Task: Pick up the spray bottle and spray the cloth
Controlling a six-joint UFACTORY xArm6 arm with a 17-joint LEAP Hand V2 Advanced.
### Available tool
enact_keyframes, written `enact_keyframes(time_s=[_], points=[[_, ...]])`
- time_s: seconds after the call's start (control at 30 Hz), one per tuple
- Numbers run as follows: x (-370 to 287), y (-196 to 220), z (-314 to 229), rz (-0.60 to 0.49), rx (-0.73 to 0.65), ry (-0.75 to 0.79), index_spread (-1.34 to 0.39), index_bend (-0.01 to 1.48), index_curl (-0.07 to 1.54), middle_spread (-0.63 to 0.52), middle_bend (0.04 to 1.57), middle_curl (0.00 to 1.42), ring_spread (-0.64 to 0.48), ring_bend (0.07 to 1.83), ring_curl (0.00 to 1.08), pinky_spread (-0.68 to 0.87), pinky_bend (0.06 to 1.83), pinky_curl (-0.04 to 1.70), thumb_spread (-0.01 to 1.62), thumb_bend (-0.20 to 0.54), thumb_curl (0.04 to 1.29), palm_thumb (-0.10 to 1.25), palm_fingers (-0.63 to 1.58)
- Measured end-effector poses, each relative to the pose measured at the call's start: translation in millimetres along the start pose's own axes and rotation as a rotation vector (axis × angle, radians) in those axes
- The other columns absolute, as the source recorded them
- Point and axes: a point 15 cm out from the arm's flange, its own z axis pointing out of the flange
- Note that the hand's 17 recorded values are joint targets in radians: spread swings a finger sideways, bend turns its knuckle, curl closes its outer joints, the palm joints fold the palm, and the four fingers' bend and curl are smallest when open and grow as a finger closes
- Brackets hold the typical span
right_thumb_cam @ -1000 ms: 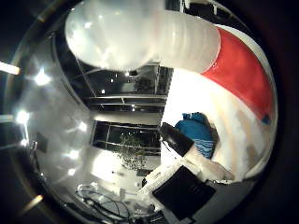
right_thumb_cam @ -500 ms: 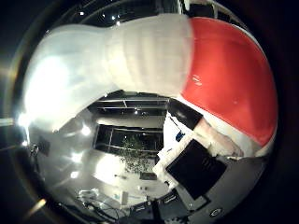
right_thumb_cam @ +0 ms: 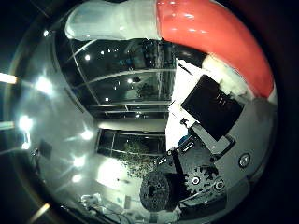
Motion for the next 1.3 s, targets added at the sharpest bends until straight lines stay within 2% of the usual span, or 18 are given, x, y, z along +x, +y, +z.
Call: enact_keyframes(time_s=[0.1, 0.17, 0.3, 0.53, 0.67, 1.07, 1.3], points=[[0.2, 0.3, 2.1, 0.005, -0.006, -0.009, -0.21, 0.94, 0.67, -0.10, 1.09, 0.64, -0.15, 1.27, 0.51, -0.25, 1.19, 0.47, 0.96, -0.010, 0.52, 1.09, 1.37], [-1.6, 0.7, 3.1, 0.004, -0.012, -0.017, -0.20, 1.00, 0.69, -0.09, 1.15, 0.65, -0.15, 1.34, 0.53, -0.23, 1.26, 0.52, 0.94, -0.010, 0.56, 1.10, 1.31], [-16.5, 0.1, 6.1, -0.014, -0.037, -0.059, -0.19, 1.08, 0.70, -0.08, 1.25, 0.65, -0.15, 1.41, 0.56, -0.19, 1.32, 0.62, 0.90, -0.013, 0.63, 1.08, 1.24], [-39.5, 5.7, 6.0, -0.059, -0.155, -0.085, -0.19, 1.13, 0.70, -0.07, 1.30, 0.63, -0.15, 1.45, 0.56, -0.16, 1.29, 0.74, 0.86, -0.013, 0.72, 1.08, 1.21], [-45.9, 10.2, -1.6, -0.106, -0.249, -0.051, -0.18, 1.15, 0.69, -0.08, 1.32, 0.62, -0.14, 1.46, 0.56, -0.16, 1.26, 0.81, 0.85, -0.015, 0.76, 1.08, 1.21], [-86.2, -10.1, -47.1, -0.261, -0.443, 0.057, -0.19, 1.16, 0.68, -0.09, 1.34, 0.59, -0.14, 1.47, 0.55, -0.17, 1.16, 0.98, 0.82, -0.016, 0.82, 1.06, 1.20], [-137.6, -14.9, -53.1, -0.369, -0.586, 0.148, -0.19, 1.16, 0.68, -0.09, 1.34, 0.59, -0.14, 1.47, 0.55, -0.17, 1.12, 1.04, 0.81, -0.016, 0.84, 1.05, 1.21]])
